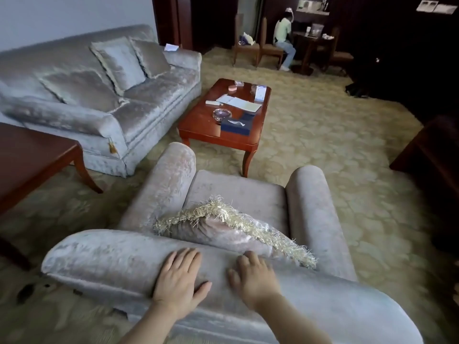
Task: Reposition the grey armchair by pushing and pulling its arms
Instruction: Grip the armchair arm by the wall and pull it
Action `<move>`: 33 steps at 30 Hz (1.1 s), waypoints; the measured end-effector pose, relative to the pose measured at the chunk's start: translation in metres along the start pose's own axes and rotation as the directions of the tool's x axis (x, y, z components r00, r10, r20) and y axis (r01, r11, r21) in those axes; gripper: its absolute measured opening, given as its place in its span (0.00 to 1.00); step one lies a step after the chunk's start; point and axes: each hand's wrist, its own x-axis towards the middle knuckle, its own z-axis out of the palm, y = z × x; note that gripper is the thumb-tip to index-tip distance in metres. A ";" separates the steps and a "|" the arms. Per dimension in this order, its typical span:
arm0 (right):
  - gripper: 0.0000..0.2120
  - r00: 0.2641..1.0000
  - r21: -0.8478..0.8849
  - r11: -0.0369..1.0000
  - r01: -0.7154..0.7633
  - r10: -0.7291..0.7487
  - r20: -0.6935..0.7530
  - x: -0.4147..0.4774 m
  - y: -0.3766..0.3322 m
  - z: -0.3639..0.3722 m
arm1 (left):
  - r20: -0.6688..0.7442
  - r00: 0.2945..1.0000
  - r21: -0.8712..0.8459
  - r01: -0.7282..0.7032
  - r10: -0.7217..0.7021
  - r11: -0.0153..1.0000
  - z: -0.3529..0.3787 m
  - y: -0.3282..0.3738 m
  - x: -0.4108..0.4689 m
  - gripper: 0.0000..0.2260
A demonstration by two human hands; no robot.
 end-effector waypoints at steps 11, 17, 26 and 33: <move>0.24 0.983 -0.021 0.984 0.179 -0.178 0.039 0.029 -0.053 0.018 | 0.078 0.975 0.096 0.200 -0.208 0.975 -0.019 0.010 -0.016 0.31; 0.23 0.948 -0.008 0.950 0.314 -0.313 0.063 0.048 -0.147 0.014 | 0.106 0.937 0.196 0.308 -0.332 0.931 -0.037 -0.068 -0.048 0.30; 0.20 0.966 0.168 0.963 0.212 -0.232 0.114 0.108 -0.328 0.045 | 0.310 0.938 0.200 0.096 -0.156 0.975 -0.048 -0.247 -0.060 0.32; 0.15 0.981 0.060 0.989 0.134 -0.124 -0.146 0.109 -0.349 0.072 | 0.367 0.903 0.100 -0.277 0.224 0.956 -0.061 -0.306 -0.047 0.25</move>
